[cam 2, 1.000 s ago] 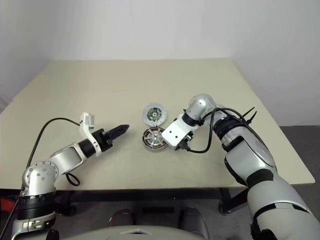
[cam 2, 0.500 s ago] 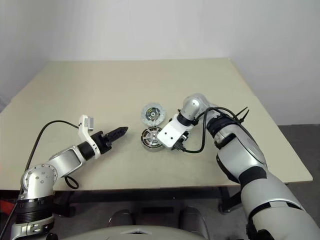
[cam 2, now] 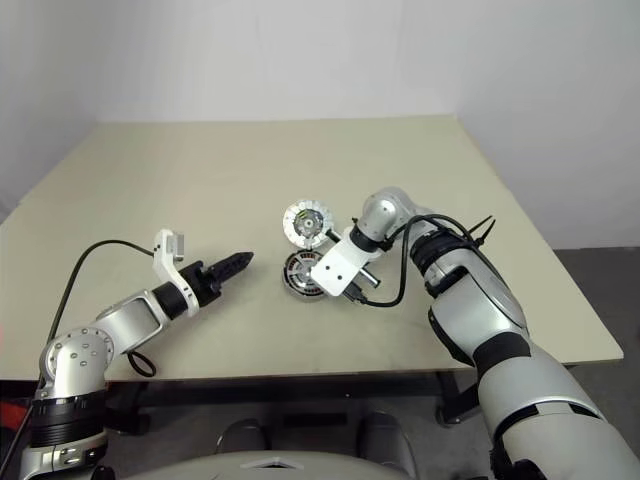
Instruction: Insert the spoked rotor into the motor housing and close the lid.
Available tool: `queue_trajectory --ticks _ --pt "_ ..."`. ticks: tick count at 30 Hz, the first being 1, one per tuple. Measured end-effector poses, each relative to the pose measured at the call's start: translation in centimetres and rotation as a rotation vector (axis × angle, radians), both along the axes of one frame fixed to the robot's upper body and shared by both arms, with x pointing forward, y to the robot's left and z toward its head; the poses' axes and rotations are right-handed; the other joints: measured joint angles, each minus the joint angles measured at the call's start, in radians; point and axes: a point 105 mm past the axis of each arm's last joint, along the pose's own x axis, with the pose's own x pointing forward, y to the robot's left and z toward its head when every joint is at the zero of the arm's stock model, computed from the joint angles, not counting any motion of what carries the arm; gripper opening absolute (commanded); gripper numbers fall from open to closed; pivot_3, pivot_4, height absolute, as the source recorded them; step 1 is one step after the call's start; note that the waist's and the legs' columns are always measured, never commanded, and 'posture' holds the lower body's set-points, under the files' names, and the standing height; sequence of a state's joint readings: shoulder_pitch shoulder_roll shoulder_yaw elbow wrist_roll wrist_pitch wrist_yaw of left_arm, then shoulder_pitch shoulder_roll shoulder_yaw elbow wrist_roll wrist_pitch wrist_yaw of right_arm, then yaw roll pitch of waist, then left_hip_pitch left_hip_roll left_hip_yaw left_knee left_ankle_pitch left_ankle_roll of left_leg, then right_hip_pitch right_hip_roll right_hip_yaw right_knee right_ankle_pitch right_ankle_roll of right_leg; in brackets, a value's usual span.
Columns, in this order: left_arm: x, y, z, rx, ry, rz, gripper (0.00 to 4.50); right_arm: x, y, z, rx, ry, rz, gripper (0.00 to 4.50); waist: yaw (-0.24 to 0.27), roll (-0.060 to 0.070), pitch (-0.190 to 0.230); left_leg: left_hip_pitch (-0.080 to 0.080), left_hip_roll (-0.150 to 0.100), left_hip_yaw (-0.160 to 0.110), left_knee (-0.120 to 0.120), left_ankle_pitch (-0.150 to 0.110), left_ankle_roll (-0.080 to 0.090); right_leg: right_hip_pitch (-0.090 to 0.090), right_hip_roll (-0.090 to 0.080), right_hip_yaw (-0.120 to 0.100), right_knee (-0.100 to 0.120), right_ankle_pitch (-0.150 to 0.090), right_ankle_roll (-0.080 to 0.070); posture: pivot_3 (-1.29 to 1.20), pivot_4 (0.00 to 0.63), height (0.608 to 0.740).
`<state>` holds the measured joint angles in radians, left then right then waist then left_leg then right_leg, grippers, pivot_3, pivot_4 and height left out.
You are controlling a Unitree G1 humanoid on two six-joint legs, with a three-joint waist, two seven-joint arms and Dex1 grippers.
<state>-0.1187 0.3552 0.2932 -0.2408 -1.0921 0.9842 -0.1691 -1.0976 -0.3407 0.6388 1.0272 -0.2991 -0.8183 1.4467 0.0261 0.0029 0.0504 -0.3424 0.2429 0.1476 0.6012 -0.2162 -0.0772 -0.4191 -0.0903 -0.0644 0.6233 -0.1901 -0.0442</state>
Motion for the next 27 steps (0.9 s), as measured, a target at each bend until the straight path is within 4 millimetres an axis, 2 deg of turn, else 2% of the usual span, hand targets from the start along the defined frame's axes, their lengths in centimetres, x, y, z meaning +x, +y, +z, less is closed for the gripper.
queue_trajectory --ticks 4,6,8,12,19,24,27 --pt "0.0 0.0 0.0 -0.001 -0.002 0.002 2.59 0.3 -0.1 0.1 0.005 0.015 -0.051 0.01 -0.001 0.000 0.000 -0.001 0.000 0.000 0.002 0.000 0.000 0.000 0.000 0.000 0.000 0.000 -0.001 0.00 0.000 0.740" --pt "0.1 0.0 0.0 -0.001 -0.003 0.006 2.59 0.2 -0.2 0.4 0.025 0.098 -0.135 0.01 0.000 0.000 0.000 -0.004 0.000 0.000 0.002 0.000 0.000 -0.002 0.000 0.000 0.000 0.001 -0.001 0.00 0.000 0.740" --pt "0.1 0.0 0.0 -0.001 -0.003 0.007 2.59 0.2 -0.2 0.5 0.029 0.106 -0.143 0.01 0.001 0.000 0.000 -0.008 0.000 0.000 0.002 0.000 0.001 -0.005 0.000 0.000 -0.001 0.001 -0.001 0.00 0.000 0.740" --pt "-0.1 0.0 -0.6 -0.011 0.008 0.023 2.59 -0.8 -0.2 1.6 0.090 0.279 -0.348 0.01 0.013 0.000 0.001 -0.009 0.000 0.000 0.002 0.001 0.005 -0.006 0.000 0.000 -0.004 0.001 -0.001 0.00 0.000 0.740" --pt "-0.6 -0.2 -1.2 -0.031 0.025 0.038 2.59 -2.4 2.8 4.2 0.115 0.608 -0.750 0.01 0.020 0.000 0.001 -0.006 0.001 0.000 0.001 0.001 -0.001 -0.005 0.001 0.000 0.000 0.001 -0.001 0.00 0.000 0.740" --pt "-0.9 -0.1 -1.5 -0.030 0.033 0.053 2.59 -1.8 4.6 5.5 0.123 0.708 -1.054 0.01 0.024 0.000 0.001 -0.004 0.001 -0.001 0.001 0.003 -0.004 -0.005 0.001 0.000 0.001 0.001 -0.001 0.00 0.000 0.740" --pt "-1.1 -0.1 -1.6 -0.028 0.035 0.059 2.59 -0.8 6.3 5.7 0.169 0.734 -1.216 0.01 0.023 0.001 0.001 -0.002 0.001 0.000 -0.002 0.004 -0.006 -0.005 0.001 0.001 0.000 0.001 -0.001 0.00 0.000 0.740"
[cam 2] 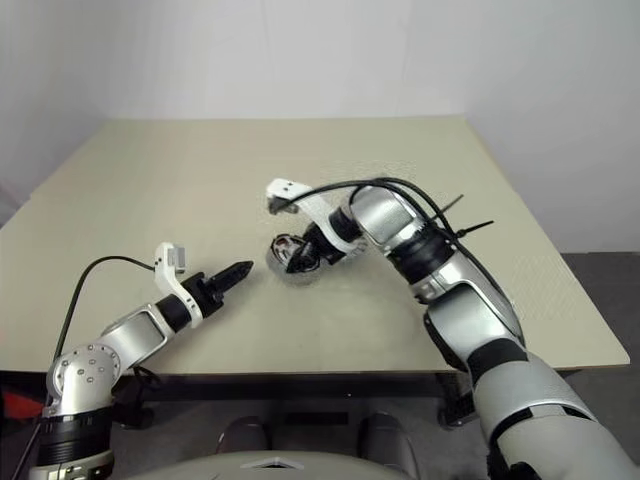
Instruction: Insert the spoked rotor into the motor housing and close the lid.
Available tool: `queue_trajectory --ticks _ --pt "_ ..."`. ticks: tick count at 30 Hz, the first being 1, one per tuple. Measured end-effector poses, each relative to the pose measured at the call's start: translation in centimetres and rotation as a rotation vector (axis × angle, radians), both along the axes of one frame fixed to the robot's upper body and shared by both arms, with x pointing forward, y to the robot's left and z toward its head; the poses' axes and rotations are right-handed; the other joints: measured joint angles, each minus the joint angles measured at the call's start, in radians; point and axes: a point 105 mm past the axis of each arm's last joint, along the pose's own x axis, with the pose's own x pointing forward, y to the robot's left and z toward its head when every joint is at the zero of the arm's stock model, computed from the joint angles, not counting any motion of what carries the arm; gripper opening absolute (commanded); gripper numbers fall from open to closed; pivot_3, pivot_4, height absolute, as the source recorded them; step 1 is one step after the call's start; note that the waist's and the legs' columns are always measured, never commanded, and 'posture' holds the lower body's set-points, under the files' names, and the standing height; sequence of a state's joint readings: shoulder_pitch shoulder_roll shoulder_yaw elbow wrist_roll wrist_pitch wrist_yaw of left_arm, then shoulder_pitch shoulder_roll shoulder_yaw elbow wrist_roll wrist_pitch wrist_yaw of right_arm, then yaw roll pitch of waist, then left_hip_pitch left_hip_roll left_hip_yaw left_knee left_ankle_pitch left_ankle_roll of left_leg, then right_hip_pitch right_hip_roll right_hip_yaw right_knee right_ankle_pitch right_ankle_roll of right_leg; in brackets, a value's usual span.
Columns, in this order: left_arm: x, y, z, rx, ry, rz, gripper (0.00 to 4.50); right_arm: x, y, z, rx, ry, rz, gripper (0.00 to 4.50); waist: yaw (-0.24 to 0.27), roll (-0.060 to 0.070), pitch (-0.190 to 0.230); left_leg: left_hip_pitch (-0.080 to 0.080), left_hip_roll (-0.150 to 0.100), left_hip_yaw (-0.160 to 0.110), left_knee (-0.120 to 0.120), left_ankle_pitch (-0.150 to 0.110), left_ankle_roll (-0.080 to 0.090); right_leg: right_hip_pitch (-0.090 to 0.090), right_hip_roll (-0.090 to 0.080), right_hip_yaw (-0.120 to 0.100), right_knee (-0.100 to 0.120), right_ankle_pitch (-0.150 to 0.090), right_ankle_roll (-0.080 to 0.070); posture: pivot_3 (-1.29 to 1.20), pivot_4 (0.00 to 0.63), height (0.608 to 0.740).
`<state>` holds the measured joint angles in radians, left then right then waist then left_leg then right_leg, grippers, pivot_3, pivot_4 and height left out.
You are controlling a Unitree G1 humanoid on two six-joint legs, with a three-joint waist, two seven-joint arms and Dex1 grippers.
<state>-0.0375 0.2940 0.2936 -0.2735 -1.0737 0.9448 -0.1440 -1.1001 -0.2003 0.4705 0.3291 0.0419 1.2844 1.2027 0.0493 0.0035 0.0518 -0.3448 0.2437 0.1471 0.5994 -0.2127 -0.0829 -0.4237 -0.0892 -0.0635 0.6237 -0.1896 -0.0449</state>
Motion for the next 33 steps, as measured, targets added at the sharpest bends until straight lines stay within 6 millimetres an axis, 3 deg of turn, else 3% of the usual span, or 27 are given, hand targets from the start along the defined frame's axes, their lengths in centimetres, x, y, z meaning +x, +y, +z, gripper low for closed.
queue_trajectory --ticks 5,15,25,33 --pt "-0.3 0.2 0.1 0.004 -0.005 0.008 2.59 1.0 0.5 -1.5 -0.065 0.023 -0.170 0.01 0.010 0.001 0.001 0.000 0.000 0.000 -0.003 0.003 -0.006 -0.002 0.000 0.000 -0.003 0.000 0.000 0.00 0.000 0.740" --pt "-0.5 2.5 0.9 0.037 -0.023 0.064 2.59 0.7 2.4 -1.9 -0.073 0.015 -0.247 0.01 0.021 0.001 0.001 0.003 0.001 0.000 -0.006 0.004 -0.010 -0.002 0.003 0.001 -0.003 0.000 0.001 0.00 0.000 0.740" --pt "-0.6 2.5 0.8 0.035 -0.016 0.068 2.59 1.0 3.9 -2.7 -0.073 -0.003 -0.294 0.01 0.021 0.001 0.001 0.003 0.001 -0.001 -0.006 0.005 -0.011 -0.001 0.003 0.001 -0.001 -0.001 0.003 0.00 0.000 0.740" --pt "-0.6 2.5 0.9 0.037 -0.019 0.067 2.59 1.7 4.5 -3.2 -0.055 -0.036 -0.327 2.52 0.022 0.001 0.001 0.010 0.000 -0.001 -0.006 0.006 -0.013 0.002 0.003 0.003 0.000 -0.004 0.008 0.00 0.000 0.740"
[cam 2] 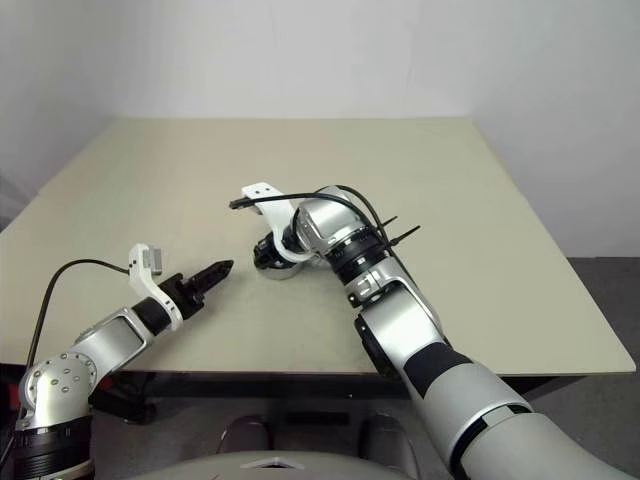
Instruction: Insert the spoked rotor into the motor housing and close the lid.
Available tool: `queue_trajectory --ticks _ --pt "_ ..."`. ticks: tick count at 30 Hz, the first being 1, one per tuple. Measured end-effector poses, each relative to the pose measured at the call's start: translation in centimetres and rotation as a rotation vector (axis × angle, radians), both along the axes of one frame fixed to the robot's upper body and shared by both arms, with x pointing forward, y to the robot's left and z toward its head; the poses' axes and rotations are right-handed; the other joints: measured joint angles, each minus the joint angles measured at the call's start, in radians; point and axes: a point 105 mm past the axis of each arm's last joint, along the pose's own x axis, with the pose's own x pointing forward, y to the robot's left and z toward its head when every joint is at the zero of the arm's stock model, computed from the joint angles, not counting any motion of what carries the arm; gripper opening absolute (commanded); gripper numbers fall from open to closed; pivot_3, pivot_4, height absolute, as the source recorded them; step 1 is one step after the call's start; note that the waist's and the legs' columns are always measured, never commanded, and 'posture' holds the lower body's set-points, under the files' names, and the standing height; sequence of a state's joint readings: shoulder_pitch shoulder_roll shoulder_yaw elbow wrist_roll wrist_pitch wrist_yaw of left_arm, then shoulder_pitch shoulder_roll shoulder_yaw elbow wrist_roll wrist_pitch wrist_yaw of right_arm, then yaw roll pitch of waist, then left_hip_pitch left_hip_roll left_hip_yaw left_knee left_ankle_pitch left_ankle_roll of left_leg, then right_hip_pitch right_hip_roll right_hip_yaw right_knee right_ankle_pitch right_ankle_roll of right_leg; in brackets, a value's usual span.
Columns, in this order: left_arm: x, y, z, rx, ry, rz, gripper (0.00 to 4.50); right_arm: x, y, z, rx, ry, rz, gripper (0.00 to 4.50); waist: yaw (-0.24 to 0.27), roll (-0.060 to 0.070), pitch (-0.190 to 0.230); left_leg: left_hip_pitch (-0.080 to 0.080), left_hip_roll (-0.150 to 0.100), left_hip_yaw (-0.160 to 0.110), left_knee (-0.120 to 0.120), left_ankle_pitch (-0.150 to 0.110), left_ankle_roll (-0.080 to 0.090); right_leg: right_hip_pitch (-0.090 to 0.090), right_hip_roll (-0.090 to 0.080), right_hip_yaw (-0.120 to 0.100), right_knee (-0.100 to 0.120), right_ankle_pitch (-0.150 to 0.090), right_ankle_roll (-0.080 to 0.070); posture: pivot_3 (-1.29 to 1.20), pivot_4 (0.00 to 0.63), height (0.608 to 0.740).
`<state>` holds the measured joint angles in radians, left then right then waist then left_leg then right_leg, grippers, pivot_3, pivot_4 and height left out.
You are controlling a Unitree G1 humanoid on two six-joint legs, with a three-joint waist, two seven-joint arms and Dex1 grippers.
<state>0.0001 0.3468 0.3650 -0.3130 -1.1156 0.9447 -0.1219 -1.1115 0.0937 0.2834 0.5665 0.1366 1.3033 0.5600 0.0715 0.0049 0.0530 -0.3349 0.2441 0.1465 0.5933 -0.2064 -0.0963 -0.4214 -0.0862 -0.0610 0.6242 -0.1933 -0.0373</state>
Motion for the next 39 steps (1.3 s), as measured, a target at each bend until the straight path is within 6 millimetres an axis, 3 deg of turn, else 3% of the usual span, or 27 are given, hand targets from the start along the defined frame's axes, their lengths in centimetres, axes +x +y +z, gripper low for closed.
queue_trajectory --ticks 5,10,17,25,32,39 --pt "0.0 0.0 0.1 0.002 -0.002 0.000 2.59 0.4 0.0 0.1 -0.005 -0.017 -0.014 4.17 0.009 0.000 0.000 0.001 -0.002 0.000 0.001 0.000 0.000 0.002 0.000 0.003 0.000 0.000 0.001 0.00 0.000 0.740" --pt "0.2 0.0 0.3 0.003 -0.009 -0.001 2.59 0.6 -0.8 0.6 -0.028 -0.007 -0.035 4.17 0.006 0.000 0.000 0.001 -0.001 0.000 0.000 0.000 0.000 0.002 0.002 0.004 0.000 0.000 0.001 0.00 0.000 0.740" --pt "0.6 0.0 0.6 0.003 -0.021 -0.004 2.59 0.3 -0.2 1.6 0.007 0.004 -0.005 4.17 0.000 0.000 0.000 0.000 -0.001 0.000 -0.002 0.000 -0.001 0.001 0.004 0.006 -0.001 0.000 0.001 0.00 0.000 0.740" --pt "0.7 0.0 0.4 -0.006 -0.012 -0.011 2.59 1.5 0.9 6.2 0.156 -0.109 0.052 4.17 0.000 0.000 0.000 0.000 0.000 0.000 -0.002 0.000 -0.001 0.000 0.005 0.006 -0.001 0.000 0.001 0.00 0.000 0.740" --pt "0.9 -0.5 0.1 -0.008 0.020 -0.062 2.59 1.2 0.6 5.9 0.179 -0.083 0.085 4.17 0.000 0.000 0.000 0.000 0.000 0.000 -0.002 0.000 -0.001 0.000 0.005 0.006 -0.001 0.003 -0.003 0.00 0.000 0.740" --pt "0.1 -2.7 -1.0 -0.056 0.101 -0.177 2.59 1.7 0.7 6.7 0.223 -0.123 0.085 4.17 0.000 0.000 0.000 0.000 0.000 0.000 -0.002 0.000 -0.001 0.000 0.005 0.006 -0.001 0.004 -0.004 0.00 0.000 0.740"
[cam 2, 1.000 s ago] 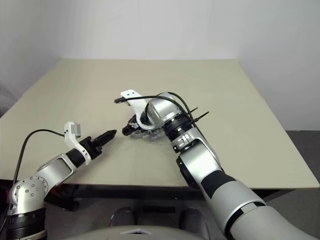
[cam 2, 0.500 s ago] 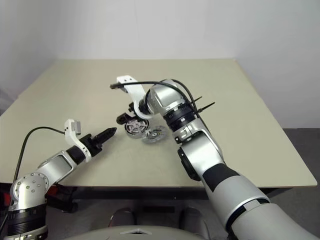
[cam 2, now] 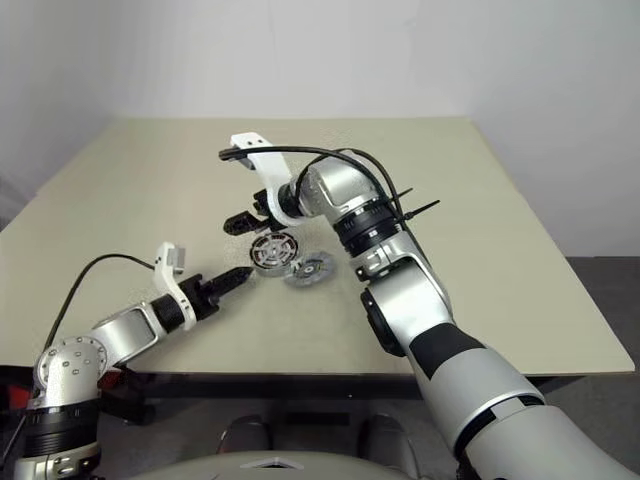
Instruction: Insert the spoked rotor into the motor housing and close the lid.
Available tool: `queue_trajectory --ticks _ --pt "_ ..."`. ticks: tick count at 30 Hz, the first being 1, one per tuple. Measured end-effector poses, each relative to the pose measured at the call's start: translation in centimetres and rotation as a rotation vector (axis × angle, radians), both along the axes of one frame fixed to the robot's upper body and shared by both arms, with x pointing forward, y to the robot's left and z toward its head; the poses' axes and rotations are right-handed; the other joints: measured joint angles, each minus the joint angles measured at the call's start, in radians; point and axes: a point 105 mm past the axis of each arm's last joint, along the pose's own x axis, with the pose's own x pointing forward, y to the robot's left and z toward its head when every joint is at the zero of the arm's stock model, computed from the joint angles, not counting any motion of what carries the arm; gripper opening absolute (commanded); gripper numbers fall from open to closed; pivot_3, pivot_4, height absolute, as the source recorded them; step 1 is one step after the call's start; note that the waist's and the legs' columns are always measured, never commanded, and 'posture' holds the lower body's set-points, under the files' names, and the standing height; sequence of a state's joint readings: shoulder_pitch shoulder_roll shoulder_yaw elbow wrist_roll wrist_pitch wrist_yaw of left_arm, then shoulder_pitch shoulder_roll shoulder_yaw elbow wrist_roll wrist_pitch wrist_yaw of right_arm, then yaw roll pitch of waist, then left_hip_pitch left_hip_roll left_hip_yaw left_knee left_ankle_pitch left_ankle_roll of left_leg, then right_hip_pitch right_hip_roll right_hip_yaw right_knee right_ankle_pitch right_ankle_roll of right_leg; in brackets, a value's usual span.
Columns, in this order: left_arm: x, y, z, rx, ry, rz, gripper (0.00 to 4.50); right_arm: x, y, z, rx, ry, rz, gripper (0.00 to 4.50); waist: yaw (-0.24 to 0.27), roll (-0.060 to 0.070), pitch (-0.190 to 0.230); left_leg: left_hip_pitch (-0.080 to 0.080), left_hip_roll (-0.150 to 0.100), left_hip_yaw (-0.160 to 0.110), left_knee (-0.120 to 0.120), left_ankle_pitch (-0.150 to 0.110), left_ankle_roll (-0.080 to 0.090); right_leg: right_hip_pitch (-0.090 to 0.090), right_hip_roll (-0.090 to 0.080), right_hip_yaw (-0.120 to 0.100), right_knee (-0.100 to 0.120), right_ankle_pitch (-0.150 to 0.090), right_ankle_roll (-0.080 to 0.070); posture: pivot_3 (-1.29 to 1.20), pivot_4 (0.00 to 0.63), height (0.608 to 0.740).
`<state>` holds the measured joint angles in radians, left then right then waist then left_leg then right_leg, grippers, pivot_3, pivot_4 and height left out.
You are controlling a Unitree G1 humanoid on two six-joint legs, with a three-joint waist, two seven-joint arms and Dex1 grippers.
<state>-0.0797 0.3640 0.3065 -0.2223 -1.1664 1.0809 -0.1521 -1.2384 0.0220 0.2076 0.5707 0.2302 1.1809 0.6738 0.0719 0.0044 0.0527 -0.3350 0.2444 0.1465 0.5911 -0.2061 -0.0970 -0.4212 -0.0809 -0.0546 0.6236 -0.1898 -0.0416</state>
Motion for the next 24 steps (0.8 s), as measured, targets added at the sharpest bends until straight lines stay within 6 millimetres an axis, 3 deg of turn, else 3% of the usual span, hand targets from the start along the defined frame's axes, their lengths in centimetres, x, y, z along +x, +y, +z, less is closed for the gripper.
queue_trajectory --ticks 3,7,13,20,24 --pt "0.0 0.0 -0.2 -0.006 0.017 -0.001 2.59 0.1 -0.3 0.6 0.015 -0.048 0.047 4.17 0.000 0.000 0.000 0.000 0.000 0.000 0.000 0.000 0.000 0.000 0.000 0.000 0.000 0.000 0.000 0.00 0.000 0.740" --pt "0.1 0.6 -0.1 -0.008 0.015 0.020 2.59 -0.1 -0.5 2.0 0.037 -0.245 0.219 4.17 0.005 -0.001 0.000 -0.001 0.000 0.000 0.000 0.000 0.000 0.000 0.000 0.000 0.000 0.000 0.000 0.00 0.000 0.740" --pt "0.3 1.0 -0.2 -0.027 0.023 0.059 2.59 -0.9 -0.8 0.3 0.020 -0.332 0.362 4.17 0.004 -0.001 0.000 -0.002 0.000 0.000 0.002 0.000 0.001 0.000 0.000 0.000 0.000 0.001 -0.001 0.00 0.000 0.740" --pt "1.3 -1.0 0.2 -0.101 0.049 0.061 2.59 -1.0 -0.4 0.4 0.030 -0.348 0.370 4.17 0.002 -0.001 -0.001 -0.002 0.000 0.000 0.005 -0.001 0.002 0.001 0.000 0.000 0.001 0.001 -0.001 0.00 0.000 0.740" --pt "1.3 -0.9 0.2 -0.093 0.054 0.062 2.59 -0.4 -1.9 -0.2 -0.042 -0.478 0.429 4.17 0.006 -0.002 -0.001 -0.003 0.001 0.000 0.005 -0.001 0.003 0.001 0.000 0.000 0.000 0.001 -0.001 0.00 0.000 0.740"
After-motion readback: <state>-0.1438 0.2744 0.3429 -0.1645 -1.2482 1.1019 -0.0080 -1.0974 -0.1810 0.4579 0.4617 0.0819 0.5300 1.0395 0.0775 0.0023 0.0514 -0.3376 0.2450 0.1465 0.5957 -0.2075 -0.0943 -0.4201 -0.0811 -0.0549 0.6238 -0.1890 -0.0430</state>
